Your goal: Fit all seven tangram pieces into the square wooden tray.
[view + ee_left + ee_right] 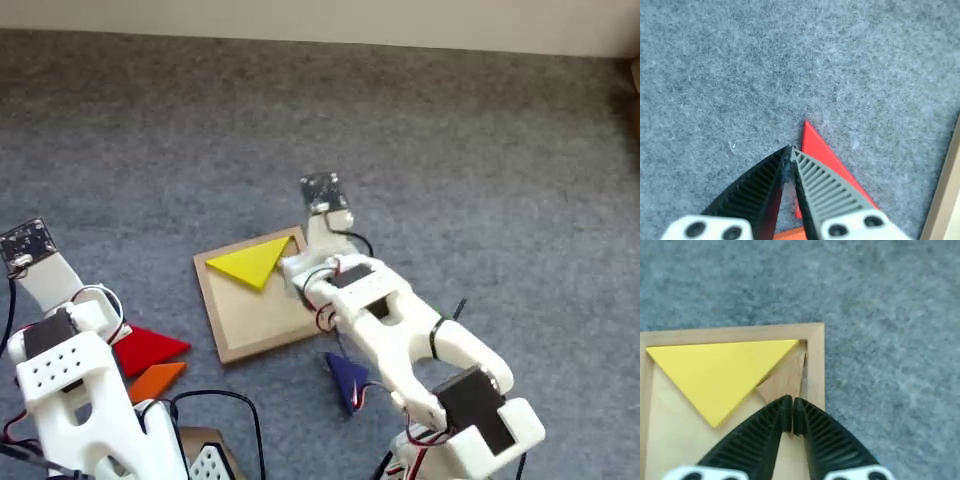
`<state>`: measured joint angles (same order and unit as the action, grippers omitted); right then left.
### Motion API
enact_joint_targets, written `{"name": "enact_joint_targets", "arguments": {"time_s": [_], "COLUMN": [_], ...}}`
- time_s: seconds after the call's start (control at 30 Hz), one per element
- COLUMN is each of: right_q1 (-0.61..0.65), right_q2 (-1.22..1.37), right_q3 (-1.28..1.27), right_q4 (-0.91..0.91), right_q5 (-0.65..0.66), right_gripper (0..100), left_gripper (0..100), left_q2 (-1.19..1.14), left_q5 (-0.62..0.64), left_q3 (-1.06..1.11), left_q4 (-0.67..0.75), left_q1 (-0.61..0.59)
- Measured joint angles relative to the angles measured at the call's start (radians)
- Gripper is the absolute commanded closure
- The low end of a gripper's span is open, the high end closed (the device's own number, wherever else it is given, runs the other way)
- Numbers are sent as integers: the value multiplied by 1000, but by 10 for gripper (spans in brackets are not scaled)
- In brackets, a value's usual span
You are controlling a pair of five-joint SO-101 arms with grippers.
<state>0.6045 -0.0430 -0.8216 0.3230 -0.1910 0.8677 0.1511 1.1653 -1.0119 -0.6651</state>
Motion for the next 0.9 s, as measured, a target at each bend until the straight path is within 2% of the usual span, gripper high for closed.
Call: {"name": "enact_joint_targets", "arguments": {"time_s": [0.33,0.67,0.77,0.9], "right_q1": [-54,-40,-40,-40], "right_q2": [-5,-176,-184,-184], "right_q3": [15,-61,-61,-64], "right_q4": [6,6,6,6], "right_q5": [3,3,3,3], "right_gripper": [968,968,968,968], "left_gripper": [994,988,939,819], "left_q2": [0,0,0,0], "left_q5": [0,0,-9,-181], "left_q3": [0,0,0,0], "left_q4": [0,0,0,0], "left_q1": [0,0,0,0]}}
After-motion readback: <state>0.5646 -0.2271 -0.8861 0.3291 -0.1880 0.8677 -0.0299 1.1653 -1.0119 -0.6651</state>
